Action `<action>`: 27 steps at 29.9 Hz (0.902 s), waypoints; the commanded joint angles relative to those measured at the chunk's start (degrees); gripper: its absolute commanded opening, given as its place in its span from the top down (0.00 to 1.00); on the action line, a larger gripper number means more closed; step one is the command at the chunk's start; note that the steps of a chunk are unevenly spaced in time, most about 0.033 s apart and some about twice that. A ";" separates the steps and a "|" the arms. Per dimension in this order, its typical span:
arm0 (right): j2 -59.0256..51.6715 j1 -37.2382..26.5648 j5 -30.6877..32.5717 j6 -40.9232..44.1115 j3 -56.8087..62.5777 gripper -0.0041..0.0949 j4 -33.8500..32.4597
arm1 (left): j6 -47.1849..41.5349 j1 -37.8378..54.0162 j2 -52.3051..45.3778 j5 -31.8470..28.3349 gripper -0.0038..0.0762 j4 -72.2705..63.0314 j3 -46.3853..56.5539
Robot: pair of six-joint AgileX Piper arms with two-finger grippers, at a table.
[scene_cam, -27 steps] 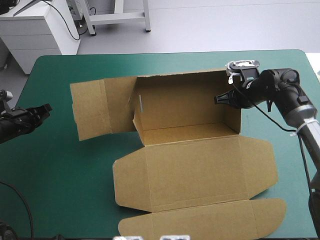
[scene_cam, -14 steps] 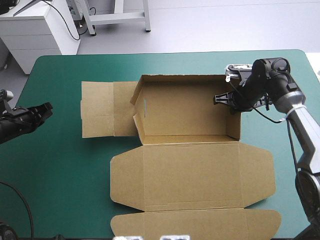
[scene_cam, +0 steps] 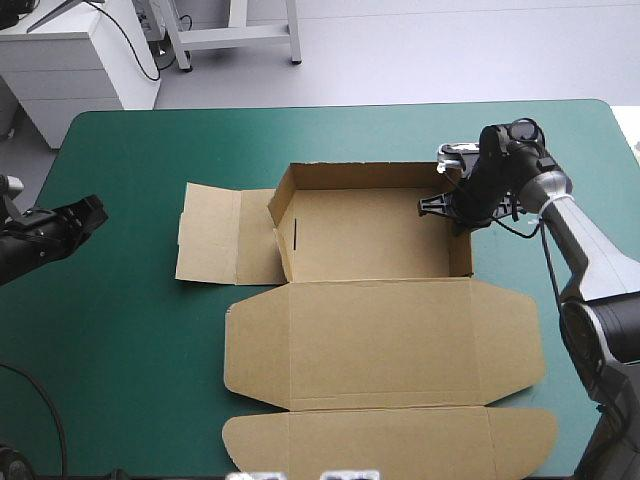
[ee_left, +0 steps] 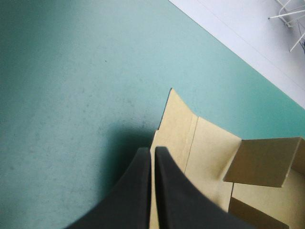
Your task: Fold the box
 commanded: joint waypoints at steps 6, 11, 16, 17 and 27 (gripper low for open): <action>-0.78 -0.40 -3.71 -2.86 -4.33 0.71 0.21 | -0.01 -0.06 -1.61 0.31 0.94 -5.22 -1.60; -0.31 -0.51 -3.98 -2.23 -7.08 0.43 -1.00 | 0.12 -0.06 -1.61 2.27 0.94 -9.68 -1.60; -0.56 -0.40 2.31 -1.13 -11.56 0.37 -0.92 | 0.12 -0.06 -1.61 2.27 0.94 -9.58 -1.60; -1.16 -0.41 2.31 -0.97 -11.41 0.37 -0.80 | 0.12 -0.06 -1.61 2.17 0.94 -9.58 -1.60; -5.57 -0.28 2.31 1.14 1.08 0.37 0.85 | 0.12 -0.06 -1.61 2.70 0.94 -9.58 -1.60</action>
